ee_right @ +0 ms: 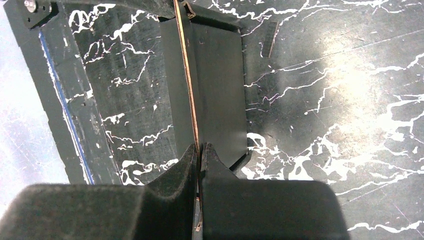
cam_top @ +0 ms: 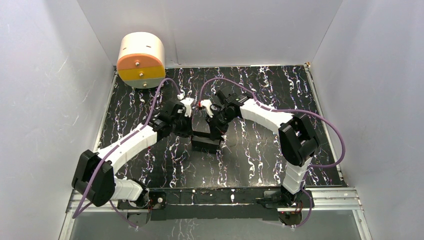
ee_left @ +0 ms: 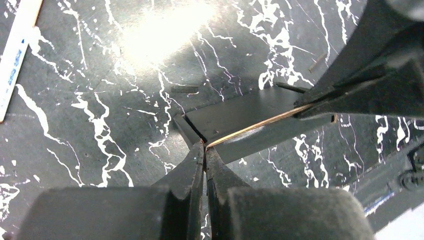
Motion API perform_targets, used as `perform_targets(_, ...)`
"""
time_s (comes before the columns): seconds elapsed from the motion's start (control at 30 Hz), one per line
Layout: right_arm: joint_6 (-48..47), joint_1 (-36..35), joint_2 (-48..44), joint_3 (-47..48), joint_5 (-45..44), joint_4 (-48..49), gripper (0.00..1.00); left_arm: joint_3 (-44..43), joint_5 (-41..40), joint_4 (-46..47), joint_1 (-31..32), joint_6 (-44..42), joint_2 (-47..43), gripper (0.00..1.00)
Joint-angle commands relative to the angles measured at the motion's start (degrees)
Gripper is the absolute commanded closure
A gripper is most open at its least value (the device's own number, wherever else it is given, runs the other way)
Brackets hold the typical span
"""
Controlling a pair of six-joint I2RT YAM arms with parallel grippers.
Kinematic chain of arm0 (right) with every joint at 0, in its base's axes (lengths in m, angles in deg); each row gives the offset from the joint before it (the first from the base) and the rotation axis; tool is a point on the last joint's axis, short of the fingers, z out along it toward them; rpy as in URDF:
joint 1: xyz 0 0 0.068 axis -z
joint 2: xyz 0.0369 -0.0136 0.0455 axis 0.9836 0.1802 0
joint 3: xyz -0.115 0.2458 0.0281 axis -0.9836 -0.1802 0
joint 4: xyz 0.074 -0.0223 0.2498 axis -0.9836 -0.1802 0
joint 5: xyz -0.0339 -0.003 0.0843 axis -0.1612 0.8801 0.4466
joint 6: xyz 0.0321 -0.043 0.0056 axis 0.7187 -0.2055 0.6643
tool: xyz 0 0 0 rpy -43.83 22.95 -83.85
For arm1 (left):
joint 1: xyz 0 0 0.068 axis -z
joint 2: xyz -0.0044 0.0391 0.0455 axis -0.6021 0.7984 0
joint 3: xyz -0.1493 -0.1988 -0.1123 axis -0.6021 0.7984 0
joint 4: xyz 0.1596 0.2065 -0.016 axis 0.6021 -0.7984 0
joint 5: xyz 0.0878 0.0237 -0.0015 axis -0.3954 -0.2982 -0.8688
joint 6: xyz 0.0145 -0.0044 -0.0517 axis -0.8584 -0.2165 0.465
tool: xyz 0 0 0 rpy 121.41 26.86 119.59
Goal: Fold the paper box
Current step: Close the paper box at the center of the board.
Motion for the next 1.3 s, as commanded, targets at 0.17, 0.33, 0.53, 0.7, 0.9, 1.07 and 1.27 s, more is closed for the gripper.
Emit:
perform_targets(0.17, 5.43, -0.82, -1.03, -1.11, -8.8, 4.66, 1.0, 4.82, -18.03, 6.75, 8.9, 12.18, -1.58, 1.0)
perform_targets(0.33, 6.6, -0.91, -1.87, -1.43, -10.41, 6.05, 1.0, 7.53, -22.94, 8.5, 11.0, 13.3, -2.97, 1.0)
perform_targets(0.53, 7.39, -0.92, -2.49, -1.53, -10.75, 7.83, 1.0, 11.1, -26.07, 10.93, 12.14, 13.68, -3.29, 1.0)
perform_targets(0.7, 7.59, -0.9, -3.07, -1.79, -11.66, 8.83, 1.0, 13.47, -29.06, 11.64, 12.79, 14.22, -3.42, 1.0)
perform_targets(0.9, 9.24, -0.88, -5.94, -2.5, -13.23, 10.7, 0.87, 15.45, -31.75, 12.89, 13.53, 14.6, -3.31, 1.0)
perform_targets(1.07, 10.93, -0.89, -9.23, -3.25, -15.86, 11.71, 0.69, 16.76, -32.36, 14.02, 13.74, 15.14, -2.57, 1.0)
perform_targets(1.27, 13.32, -0.88, -14.64, -6.3, -20.67, 14.52, 0.49, 17.73, -32.43, 14.72, 13.85, 15.81, -1.91, 1.0)
